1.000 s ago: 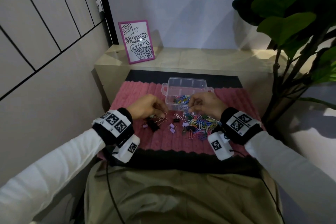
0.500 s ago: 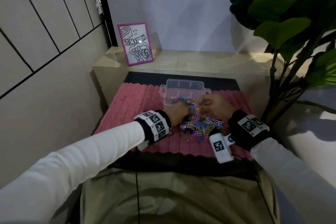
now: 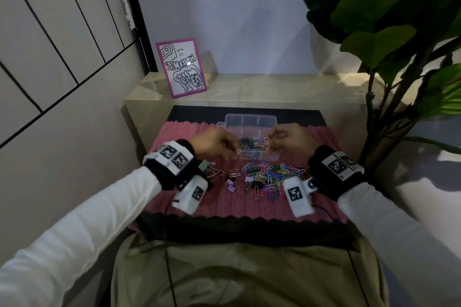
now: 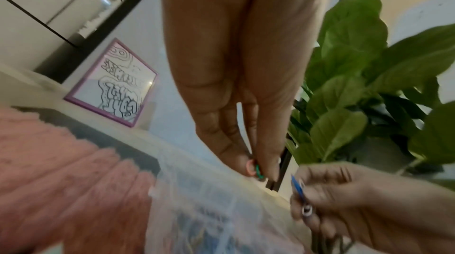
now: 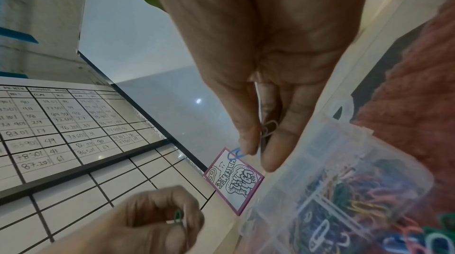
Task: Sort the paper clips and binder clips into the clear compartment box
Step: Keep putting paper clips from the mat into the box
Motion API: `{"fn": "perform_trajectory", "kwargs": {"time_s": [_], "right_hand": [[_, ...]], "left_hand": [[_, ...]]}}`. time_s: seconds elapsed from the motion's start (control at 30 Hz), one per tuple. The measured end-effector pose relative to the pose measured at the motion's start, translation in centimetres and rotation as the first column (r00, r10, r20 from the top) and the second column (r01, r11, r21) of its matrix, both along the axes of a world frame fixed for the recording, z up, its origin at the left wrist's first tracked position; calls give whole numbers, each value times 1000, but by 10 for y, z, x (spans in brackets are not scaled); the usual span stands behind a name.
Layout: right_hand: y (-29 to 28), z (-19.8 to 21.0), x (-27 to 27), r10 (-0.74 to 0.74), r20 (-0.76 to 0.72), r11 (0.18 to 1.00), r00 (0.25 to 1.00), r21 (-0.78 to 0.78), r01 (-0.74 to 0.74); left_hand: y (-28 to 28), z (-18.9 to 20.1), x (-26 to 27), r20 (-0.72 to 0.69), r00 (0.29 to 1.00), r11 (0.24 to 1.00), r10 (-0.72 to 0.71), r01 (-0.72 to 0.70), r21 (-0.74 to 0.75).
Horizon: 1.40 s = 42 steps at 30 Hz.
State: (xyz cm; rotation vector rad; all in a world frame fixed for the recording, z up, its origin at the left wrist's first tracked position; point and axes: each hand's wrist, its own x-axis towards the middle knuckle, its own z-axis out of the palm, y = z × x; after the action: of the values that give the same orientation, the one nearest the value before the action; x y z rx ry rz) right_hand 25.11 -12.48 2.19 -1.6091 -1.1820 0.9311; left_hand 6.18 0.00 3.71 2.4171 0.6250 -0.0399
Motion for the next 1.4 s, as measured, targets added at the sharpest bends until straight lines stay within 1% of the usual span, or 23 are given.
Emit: {"fn": "perform_trajectory", "kwargs": {"time_s": [0.1, 0.17, 0.27, 0.3, 0.33, 0.4, 0.43, 0.47, 0.57, 0.63, 0.7, 0.73, 0.77, 0.83, 0.9, 0.93, 1.0, 1.07, 1.13, 1.2, 1.3, 1.37, 1.4], "right_hand": [[15, 2, 5, -38, -5, 998, 999, -45, 38], [27, 3, 4, -64, -17, 996, 998, -62, 63], [43, 3, -1, -134, -14, 988, 991, -77, 132], [45, 4, -4, -138, 54, 986, 989, -91, 142], [46, 3, -7, -117, 172, 985, 978, -104, 137], [45, 4, -13, -50, 439, 986, 897, -122, 114], [42, 4, -16, -31, 513, 988, 858, -116, 105], [40, 4, -18, -20, 547, 991, 837, -100, 89], [33, 2, -22, -44, 571, 998, 820, -18, 66], [27, 1, -24, -47, 585, 999, 810, 33, 34], [18, -1, -26, 39, 596, 998, 802, 19, -63], [13, -4, -27, 117, 625, 991, 772, -22, -133], [10, -7, -29, 200, 667, 977, 718, -80, -198], [10, -14, -31, 323, 731, 943, 600, -198, -267], [14, -21, -36, 397, 765, 914, 507, -275, -299], [16, -23, -39, 425, 772, 900, 472, -304, -314], [18, -28, -44, 451, 792, 887, 413, -346, -306], [19, -30, -46, 436, 812, 896, 388, -354, -266], [19, -30, -45, 434, 802, 900, 410, -370, -229], [19, -27, -42, 419, 762, 908, 494, -359, -217], [15, -21, -37, 305, 656, 951, 690, -245, -188], [12, -14, -32, 220, 515, 973, 828, -173, -150], [10, -10, -29, 200, 445, 978, 873, -147, -149]], "left_hand": [[19, 22, 2, 119, 987, 994, 111, -108, -28], [27, 28, 11, 175, 972, 987, 158, -152, -43], [30, 22, 26, 174, 971, 986, 164, -155, -64], [31, 17, 29, 150, 977, 987, 151, -142, -72], [31, 11, 31, 116, 984, 990, 136, -130, -58], [31, 1, 32, 65, 990, 992, 127, -128, 6], [31, -2, 32, 62, 988, 989, 140, -142, 27], [31, -6, 31, 60, 986, 986, 158, -160, 44], [31, -13, 29, 68, 970, 966, 234, -240, 93], [30, -14, 29, 161, 949, 947, 273, -294, 130], [24, -13, 26, 242, 935, 925, 260, -313, 217], [18, -12, 22, 240, 942, 925, 235, -293, 241], [11, -11, 18, 197, 961, 938, 196, -242, 248], [-6, -13, 11, -17, 997, 973, 75, -70, 222], [-21, -21, 9, -217, 976, 981, -21, 62, 184], [-26, -26, 10, -253, 967, 978, -27, 79, 195], [-29, -38, 14, -256, 967, 970, 17, 45, 237], [-31, -42, 16, -240, 969, 962, 58, 11, 274], [-31, -41, 16, -245, 967, 958, 66, 7, 286], [-29, -39, 16, -237, 969, 960, 69, 0, 280], [-26, -39, 15, -214, 976, 963, 47, 13, 269], [-26, -41, 11, -195, 981, 968, 27, 23, 249], [-26, -40, 9, -183, 983, 971, 24, 21, 238]]}}
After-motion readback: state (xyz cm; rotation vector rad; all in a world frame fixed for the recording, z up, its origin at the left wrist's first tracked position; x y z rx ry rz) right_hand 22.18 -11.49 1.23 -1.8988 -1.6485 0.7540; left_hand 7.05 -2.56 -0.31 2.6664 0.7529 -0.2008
